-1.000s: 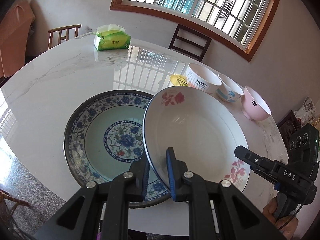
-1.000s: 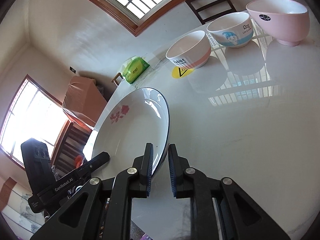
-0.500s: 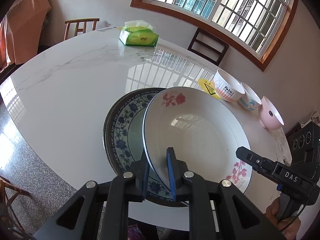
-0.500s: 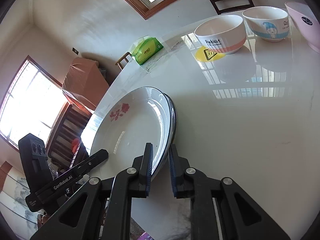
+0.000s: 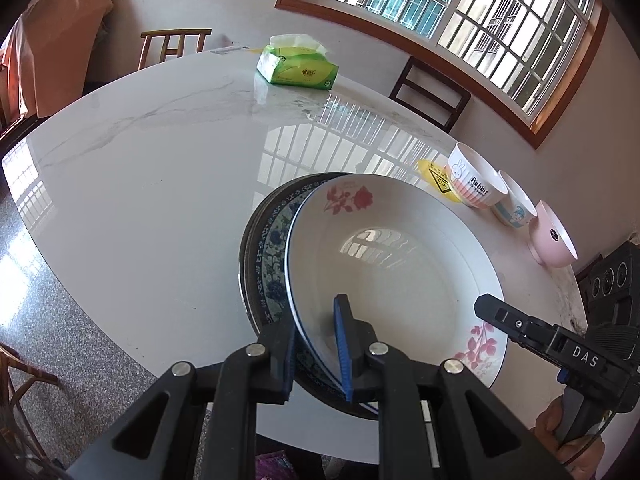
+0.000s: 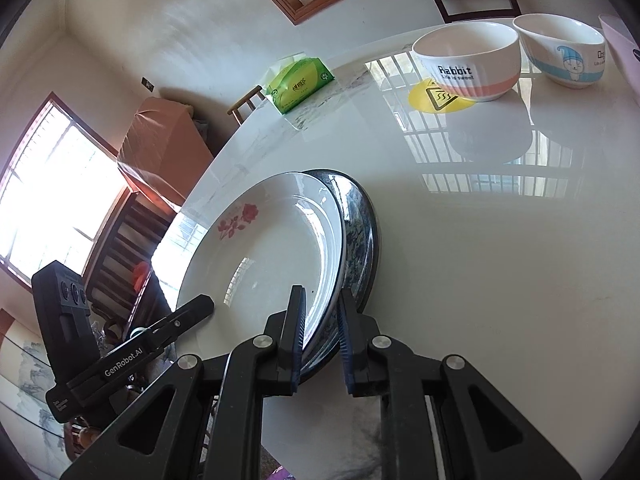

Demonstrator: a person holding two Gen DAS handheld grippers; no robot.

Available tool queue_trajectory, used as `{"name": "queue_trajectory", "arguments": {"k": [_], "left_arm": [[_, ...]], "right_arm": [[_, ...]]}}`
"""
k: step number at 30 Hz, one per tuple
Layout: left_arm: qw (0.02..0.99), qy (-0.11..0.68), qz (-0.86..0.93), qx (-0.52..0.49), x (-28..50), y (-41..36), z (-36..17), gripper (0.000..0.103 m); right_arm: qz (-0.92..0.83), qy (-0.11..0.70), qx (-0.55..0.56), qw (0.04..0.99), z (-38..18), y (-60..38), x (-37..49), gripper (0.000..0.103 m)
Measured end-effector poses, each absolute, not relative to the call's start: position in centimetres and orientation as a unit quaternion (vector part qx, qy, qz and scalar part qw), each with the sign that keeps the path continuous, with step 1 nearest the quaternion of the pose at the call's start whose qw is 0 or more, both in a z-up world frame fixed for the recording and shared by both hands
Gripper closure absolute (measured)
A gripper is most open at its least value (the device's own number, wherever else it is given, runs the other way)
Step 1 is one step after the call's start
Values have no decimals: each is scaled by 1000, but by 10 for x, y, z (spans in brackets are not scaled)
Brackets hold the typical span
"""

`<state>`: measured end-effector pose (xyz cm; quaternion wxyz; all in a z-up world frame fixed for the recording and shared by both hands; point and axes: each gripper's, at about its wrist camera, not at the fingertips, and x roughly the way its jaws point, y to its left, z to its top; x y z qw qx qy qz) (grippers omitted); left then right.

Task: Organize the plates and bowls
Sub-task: 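Carry the white pink-flower plate onto the blue-and-white stack and open both tools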

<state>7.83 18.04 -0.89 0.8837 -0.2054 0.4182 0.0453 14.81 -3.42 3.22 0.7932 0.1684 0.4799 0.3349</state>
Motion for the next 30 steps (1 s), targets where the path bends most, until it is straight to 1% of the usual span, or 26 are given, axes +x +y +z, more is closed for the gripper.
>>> {"name": "queue_trajectory", "arguments": {"k": [16, 18, 22, 28, 30], "left_arm": [[887, 414, 46, -201, 83, 182, -12, 83], [885, 416, 45, -202, 83, 182, -11, 82], [888, 414, 43, -196, 83, 179, -9, 74], [891, 411, 51, -183, 81, 177, -8, 73], [894, 408, 56, -177, 80, 177, -7, 73]], "right_arm": [[326, 475, 146, 804, 29, -24, 151, 87], [324, 473, 144, 807, 30, -24, 151, 86], [319, 467, 137, 813, 34, -24, 149, 84], [309, 458, 116, 826, 36, -20, 146, 85], [304, 451, 103, 833, 39, -19, 145, 83]]}}
